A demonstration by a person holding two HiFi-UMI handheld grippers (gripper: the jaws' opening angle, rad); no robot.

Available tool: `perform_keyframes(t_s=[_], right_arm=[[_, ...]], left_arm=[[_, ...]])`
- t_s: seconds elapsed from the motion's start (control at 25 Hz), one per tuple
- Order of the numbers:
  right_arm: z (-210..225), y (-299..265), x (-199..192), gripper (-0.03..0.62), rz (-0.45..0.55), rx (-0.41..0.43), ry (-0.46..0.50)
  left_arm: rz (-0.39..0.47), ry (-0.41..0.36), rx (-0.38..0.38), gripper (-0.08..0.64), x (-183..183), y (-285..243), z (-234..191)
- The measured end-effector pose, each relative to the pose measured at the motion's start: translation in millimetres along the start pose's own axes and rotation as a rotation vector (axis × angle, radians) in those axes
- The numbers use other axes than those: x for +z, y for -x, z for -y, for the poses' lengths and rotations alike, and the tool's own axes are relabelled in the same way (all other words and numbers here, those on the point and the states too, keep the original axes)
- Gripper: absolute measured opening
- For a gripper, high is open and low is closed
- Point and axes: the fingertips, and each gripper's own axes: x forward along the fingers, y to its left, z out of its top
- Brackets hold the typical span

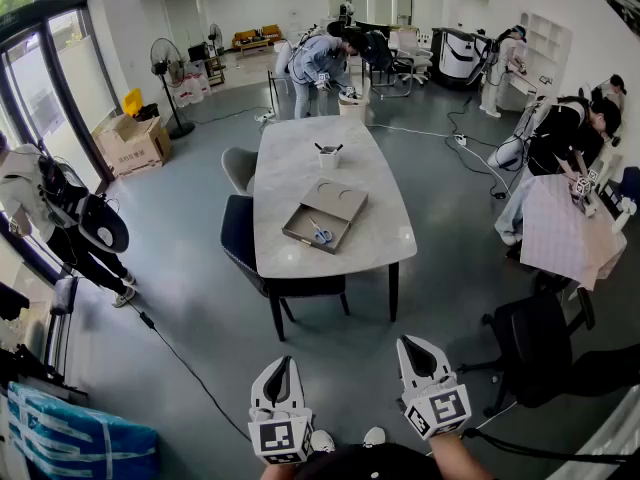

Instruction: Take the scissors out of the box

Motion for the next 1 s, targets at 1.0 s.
perform_keyframes(t_s=[1.0], right_arm=[[-21,-18,-1,-0.005,0.010,-0.035,-0.001]], left_arm=[[0.004,-0.009,-0.055,0.017,1,-8,-22]])
